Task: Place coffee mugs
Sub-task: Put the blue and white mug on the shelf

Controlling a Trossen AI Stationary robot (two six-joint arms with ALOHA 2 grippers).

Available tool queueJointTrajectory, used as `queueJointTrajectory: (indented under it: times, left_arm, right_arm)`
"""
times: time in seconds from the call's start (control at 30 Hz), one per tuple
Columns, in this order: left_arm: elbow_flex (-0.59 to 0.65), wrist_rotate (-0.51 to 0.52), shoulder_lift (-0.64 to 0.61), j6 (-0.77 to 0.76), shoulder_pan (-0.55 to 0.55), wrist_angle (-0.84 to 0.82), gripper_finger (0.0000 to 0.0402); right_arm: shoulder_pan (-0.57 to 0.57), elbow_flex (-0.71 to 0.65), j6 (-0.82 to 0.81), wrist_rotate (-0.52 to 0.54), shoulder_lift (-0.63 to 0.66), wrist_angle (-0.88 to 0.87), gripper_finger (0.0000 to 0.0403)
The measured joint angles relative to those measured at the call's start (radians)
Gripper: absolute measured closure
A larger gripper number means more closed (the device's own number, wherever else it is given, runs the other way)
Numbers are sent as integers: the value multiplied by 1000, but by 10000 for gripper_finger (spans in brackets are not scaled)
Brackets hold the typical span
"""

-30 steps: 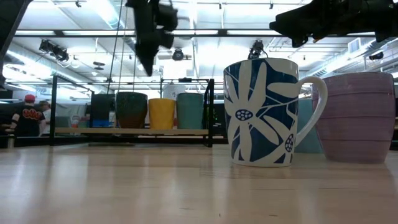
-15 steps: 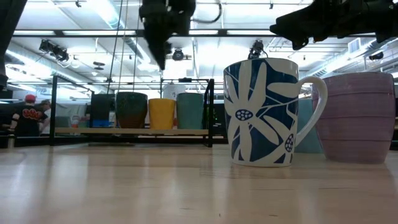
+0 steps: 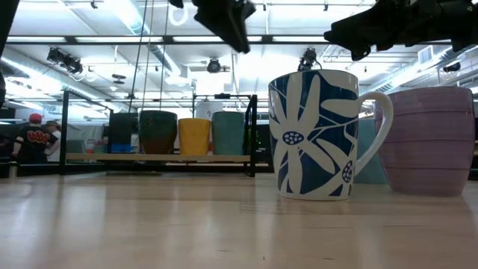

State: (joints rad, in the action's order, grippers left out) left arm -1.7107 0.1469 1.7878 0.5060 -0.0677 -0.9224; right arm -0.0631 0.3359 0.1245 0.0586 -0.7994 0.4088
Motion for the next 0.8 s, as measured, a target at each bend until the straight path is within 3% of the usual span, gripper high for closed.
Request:
queueJointTrajectory:
  times: [0.13, 0.47, 0.8]
  left_arm:
    - [1, -34, 13, 73, -26, 11, 287]
    - [1, -52, 117, 435, -155, 111, 286]
    - [1, -60, 209, 512, -215, 201, 240]
  right_arm:
    - [0, 0, -2, 0, 0, -9, 245]
    - [0, -1, -20, 0, 0, -32, 245]
    - [-1, -1, -25, 0, 0, -32, 245]
